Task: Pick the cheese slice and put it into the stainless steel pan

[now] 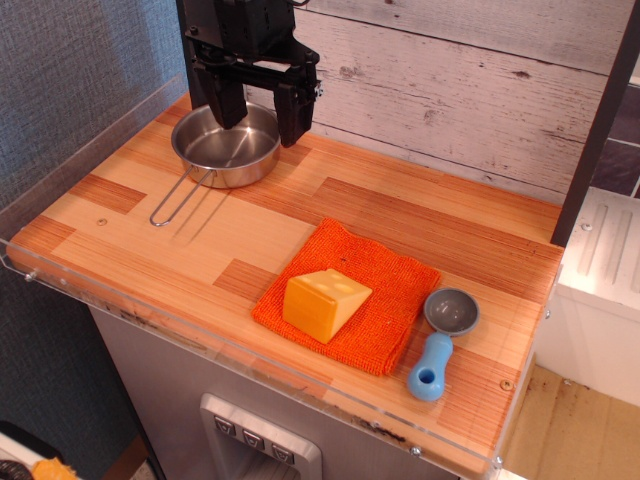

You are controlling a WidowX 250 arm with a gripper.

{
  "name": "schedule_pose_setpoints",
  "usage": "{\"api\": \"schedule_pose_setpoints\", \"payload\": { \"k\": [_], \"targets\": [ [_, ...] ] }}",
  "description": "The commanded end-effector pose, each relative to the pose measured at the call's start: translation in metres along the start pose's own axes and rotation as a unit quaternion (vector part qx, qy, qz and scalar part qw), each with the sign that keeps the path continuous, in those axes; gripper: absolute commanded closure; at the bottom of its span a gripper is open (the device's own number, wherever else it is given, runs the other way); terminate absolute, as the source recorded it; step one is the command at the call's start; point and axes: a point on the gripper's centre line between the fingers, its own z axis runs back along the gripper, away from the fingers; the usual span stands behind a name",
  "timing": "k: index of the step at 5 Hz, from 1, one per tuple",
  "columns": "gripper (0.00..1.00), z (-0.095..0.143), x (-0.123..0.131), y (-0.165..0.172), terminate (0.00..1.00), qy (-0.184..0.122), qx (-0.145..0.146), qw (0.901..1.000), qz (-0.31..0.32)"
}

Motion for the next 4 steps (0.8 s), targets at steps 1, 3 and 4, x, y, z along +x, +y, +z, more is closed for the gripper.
{"api": "schedule_pose_setpoints", "payload": {
  "k": [1,3,4],
  "targets": [
    [0.0,0.0,0.0,0.0,0.0,0.0,0.0,1.0,0.0],
    [0.0,-0.001,-0.011,-0.061,0.0,-0.132,-0.024,0.9905,-0.031],
    [0.0,0.007,-0.029,-0.093,0.0,-0.115,-0.018,0.9905,-0.073]
  ]
}}
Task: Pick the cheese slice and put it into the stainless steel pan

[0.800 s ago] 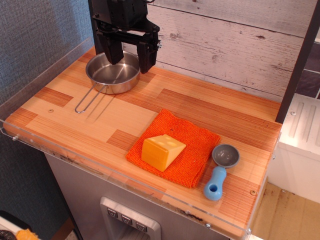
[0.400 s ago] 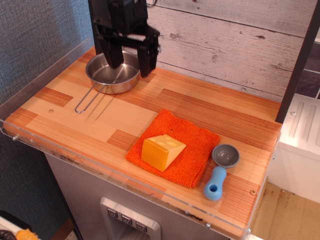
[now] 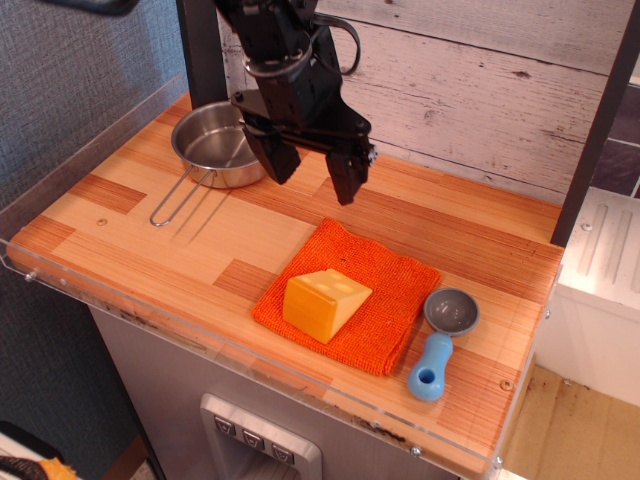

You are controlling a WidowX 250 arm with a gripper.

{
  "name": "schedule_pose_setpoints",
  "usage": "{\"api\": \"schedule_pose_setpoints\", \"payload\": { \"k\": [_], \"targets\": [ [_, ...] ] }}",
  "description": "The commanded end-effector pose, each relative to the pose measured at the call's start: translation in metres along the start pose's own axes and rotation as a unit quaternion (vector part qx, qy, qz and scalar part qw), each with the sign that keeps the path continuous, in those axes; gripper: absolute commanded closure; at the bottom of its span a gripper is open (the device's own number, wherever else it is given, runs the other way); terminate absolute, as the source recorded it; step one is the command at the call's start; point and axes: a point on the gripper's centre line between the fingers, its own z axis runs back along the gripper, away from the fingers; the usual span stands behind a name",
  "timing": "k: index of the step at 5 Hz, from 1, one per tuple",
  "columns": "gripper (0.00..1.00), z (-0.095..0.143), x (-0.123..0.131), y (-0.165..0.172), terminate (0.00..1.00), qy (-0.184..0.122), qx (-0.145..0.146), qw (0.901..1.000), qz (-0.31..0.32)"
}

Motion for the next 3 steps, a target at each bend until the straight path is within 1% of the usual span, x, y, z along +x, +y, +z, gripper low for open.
{"api": "schedule_pose_setpoints", "payload": {
  "k": [1,2,3],
  "targets": [
    [0.0,0.019,-0.012,-0.053,0.0,0.004,0.005,0.998,-0.063],
    [0.0,0.013,-0.017,-0.064,0.0,0.042,0.01,0.9952,-0.088],
    [0.0,0.011,-0.024,-0.065,0.0,0.086,0.022,0.9907,-0.103]
  ]
}}
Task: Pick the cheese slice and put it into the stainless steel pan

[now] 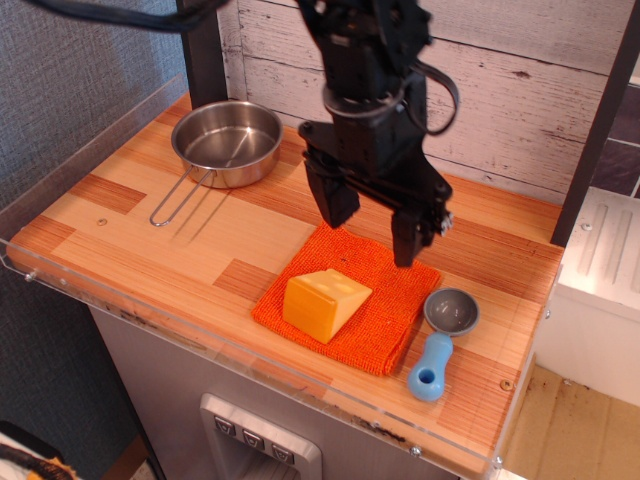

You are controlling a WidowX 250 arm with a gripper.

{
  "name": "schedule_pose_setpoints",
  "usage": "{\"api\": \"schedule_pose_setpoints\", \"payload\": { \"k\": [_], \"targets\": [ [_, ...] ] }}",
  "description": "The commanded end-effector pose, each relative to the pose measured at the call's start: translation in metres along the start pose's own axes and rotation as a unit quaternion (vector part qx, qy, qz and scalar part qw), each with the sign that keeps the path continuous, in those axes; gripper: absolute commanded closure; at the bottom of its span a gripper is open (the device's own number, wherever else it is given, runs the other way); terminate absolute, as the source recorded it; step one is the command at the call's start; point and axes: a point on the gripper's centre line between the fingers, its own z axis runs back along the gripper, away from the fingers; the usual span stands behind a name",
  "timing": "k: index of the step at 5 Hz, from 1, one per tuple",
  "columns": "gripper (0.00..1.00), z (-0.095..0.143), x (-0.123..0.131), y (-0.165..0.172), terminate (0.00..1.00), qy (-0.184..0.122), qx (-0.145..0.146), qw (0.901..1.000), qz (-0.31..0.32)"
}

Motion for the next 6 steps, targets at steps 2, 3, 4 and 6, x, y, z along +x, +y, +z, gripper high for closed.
{"api": "schedule_pose_setpoints", "payload": {
  "k": [2,3,4,6],
  "targets": [
    [0.0,-0.004,-0.02,0.018,0.0,0.095,0.027,0.9947,-0.029],
    [0.0,-0.005,-0.027,0.028,0.0,0.1,0.037,0.9942,-0.016],
    [0.0,-0.008,-0.032,0.033,0.0,0.098,0.038,0.9944,0.003],
    [0.0,-0.024,-0.041,0.028,0.0,0.096,0.026,0.9941,0.045]
  ]
}}
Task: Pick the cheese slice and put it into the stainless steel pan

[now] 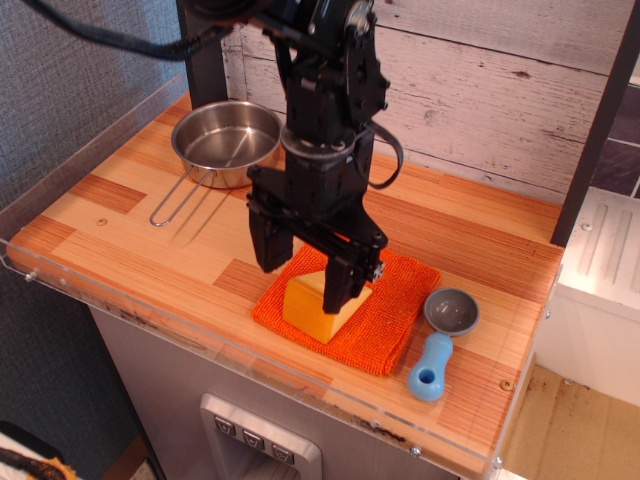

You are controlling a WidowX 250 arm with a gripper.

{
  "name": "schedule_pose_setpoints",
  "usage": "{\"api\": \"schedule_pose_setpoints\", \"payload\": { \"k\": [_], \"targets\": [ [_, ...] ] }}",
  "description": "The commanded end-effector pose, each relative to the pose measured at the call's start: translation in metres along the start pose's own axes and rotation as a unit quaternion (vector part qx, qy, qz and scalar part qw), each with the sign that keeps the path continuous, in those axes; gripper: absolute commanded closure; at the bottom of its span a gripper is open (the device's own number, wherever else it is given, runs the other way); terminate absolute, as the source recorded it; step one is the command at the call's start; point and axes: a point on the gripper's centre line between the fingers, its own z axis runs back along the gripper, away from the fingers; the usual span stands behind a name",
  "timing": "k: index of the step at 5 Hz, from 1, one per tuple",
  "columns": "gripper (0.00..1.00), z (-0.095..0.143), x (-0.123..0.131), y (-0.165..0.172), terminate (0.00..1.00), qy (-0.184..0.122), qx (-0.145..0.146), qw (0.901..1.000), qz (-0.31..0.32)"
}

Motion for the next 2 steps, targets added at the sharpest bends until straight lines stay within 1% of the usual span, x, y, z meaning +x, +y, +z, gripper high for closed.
{"api": "schedule_pose_setpoints", "payload": {
  "k": [1,2],
  "targets": [
    [0.0,-0.0048,0.0004,0.001,0.0,-0.017,-0.003,0.9993,0.034],
    [0.0,-0.0133,0.0019,0.0022,0.0,-0.005,0.008,0.9993,0.037]
  ]
}}
